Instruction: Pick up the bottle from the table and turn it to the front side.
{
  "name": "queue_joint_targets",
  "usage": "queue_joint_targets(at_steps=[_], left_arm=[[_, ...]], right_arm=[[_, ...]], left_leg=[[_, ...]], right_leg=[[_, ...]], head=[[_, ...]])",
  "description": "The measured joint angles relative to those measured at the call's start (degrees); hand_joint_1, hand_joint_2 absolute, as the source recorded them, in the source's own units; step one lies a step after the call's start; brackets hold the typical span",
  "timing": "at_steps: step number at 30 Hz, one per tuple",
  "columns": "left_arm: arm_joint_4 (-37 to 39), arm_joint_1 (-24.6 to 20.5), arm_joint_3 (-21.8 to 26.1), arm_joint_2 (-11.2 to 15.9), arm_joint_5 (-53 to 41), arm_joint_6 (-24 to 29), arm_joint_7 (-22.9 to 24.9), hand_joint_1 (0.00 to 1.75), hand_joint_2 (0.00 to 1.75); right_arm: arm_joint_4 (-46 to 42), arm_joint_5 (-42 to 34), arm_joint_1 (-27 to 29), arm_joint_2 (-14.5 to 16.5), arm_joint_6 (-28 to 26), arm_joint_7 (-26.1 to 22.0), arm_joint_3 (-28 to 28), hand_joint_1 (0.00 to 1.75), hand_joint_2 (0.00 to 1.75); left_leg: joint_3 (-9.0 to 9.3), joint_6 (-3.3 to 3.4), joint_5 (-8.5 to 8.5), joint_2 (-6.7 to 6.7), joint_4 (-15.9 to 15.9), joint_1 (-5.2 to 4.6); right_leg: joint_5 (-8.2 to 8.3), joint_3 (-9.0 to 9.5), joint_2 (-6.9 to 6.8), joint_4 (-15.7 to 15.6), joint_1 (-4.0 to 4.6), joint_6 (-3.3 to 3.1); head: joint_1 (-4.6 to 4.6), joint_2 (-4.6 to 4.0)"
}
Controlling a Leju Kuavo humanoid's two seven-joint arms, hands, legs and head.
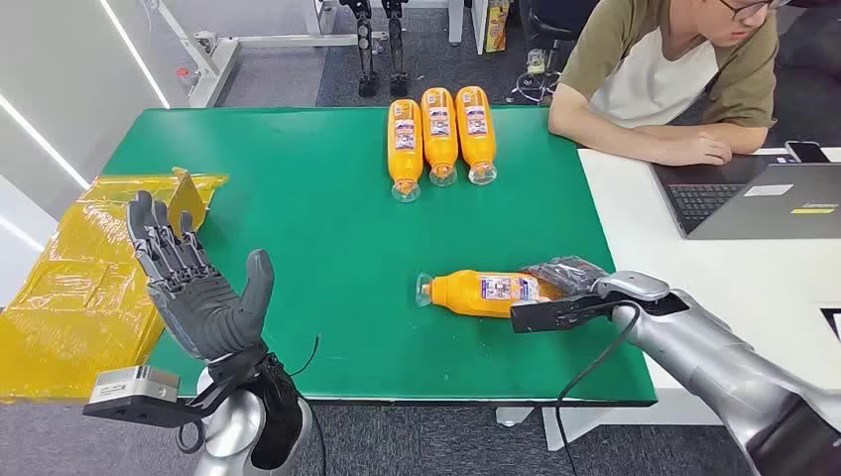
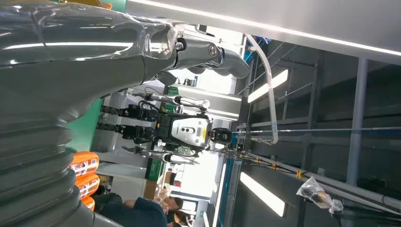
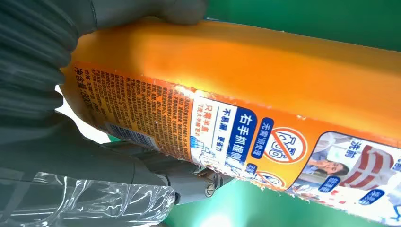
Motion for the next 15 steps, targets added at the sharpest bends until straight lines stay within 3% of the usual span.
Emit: queue_joint_targets(at_steps=[2,8,12,15], left_arm=[[0.0,0.1,0.0,0.0,-0.1,0.1,0.0,0.00,1.75],[0.1,0.4,0.1,-0.4,2.9,-6.1,0.0,0.00,1.75],[1.5,0.3,0.3,-0.9,3.3,-9.7,0.0,0.00,1.75],[5.8,-0.8,0.6,-1.2,3.6,-13.8,0.0,0.00,1.75]], right_arm=[[0.6,-0.7,1.3,1.0,-4.6,0.0,-0.8,1.75,1.75],[0.0,-2.5,10.5,7.5,-32.5,-6.0,-9.9,1.75,1.75],[-5.7,-1.4,17.1,11.2,-40.7,-8.9,-17.2,1.75,1.75],[-10.4,1.6,21.8,14.6,-43.5,-9.9,-21.9,1.75,1.75]], left_leg=[[-0.01,0.00,0.00,-0.01,0.0,0.00],[-0.02,-0.02,-0.01,-0.05,0.0,0.01],[-0.03,-0.03,-0.02,-0.18,-0.1,0.01],[-0.03,-0.06,-0.04,-0.17,-0.1,0.01]], right_leg=[[0.00,0.00,-0.01,0.0,0.00,0.00],[-0.06,-0.02,-0.03,0.0,0.02,-0.04],[-0.18,-0.02,-0.11,0.0,0.02,0.00],[-0.20,-0.03,-0.08,0.0,0.01,0.03]], head=[[0.02,0.00],[0.01,0.00],[0.01,-0.01],[0.01,0.00]])
